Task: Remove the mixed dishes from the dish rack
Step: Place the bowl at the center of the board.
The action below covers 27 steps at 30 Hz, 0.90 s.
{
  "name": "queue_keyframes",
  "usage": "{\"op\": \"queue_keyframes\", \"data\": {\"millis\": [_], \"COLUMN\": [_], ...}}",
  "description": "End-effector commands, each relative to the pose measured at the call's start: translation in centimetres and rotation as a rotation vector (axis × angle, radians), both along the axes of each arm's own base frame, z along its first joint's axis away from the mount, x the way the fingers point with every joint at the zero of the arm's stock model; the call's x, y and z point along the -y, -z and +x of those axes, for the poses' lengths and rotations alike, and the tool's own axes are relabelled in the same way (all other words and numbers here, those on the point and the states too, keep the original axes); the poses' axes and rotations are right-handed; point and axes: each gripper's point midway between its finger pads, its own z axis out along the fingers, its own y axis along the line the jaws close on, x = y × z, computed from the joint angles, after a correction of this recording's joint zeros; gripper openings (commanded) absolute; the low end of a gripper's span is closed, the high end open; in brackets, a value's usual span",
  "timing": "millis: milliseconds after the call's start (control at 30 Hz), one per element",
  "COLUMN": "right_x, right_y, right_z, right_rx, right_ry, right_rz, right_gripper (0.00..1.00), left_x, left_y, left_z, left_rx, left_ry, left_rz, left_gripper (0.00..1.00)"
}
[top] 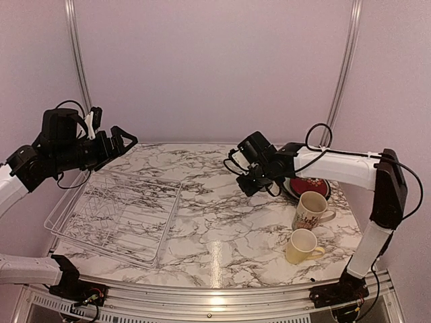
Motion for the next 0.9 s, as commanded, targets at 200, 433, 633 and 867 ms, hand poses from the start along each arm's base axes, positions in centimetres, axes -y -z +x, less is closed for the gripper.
{"op": "queue_keyframes", "data": {"millis": [200,433,633,867], "right_x": [2.7,4.5,5.8,6.4], "right_y": [4.0,6.5,7.6,9.0], "right_z": [2.1,3.4,3.9,3.6], "right_rx": [-0.062,-0.107,-0.119,-0.147], "right_ry": [0.015,0.044,0.067,0.062], "right_rz": [-0.332,-0.354,-0.371,-0.402], "right_gripper": [0.00,0.00,0.00,0.04], "left_x": [-1.1,-3.2,-3.0,-3.1], "left_y": [0.4,0.5,0.4,0.0], "left_z": [-1.2,-1.7,-1.7,-2.0], "left_rx": [-0.009,0.006,0.007,0.013], "left_ry": [-0.009,-0.082,-0.071,-0.067], "left_rz": [0.024,0.081,0.084,0.079], "left_gripper": [0.99,0.99,0.99,0.99]}}
